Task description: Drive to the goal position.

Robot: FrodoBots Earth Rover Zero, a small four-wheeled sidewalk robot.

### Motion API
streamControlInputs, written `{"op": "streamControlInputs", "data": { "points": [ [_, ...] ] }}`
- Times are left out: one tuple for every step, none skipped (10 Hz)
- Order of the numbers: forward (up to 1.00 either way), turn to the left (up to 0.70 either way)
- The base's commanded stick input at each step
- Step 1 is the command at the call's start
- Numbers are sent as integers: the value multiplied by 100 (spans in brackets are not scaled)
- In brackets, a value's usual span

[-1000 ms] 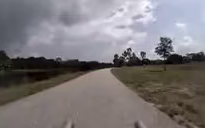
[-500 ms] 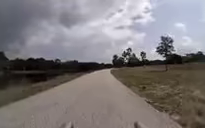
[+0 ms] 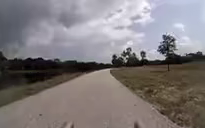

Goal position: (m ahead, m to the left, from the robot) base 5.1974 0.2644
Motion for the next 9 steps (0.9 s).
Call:
{"op": "streamControlInputs", "data": {
  "points": [
    [85,0],
    [85,0],
    [85,0],
    [85,0],
    [85,0],
    [85,0],
    [85,0],
    [85,0],
    [85,0]
  ]
}}
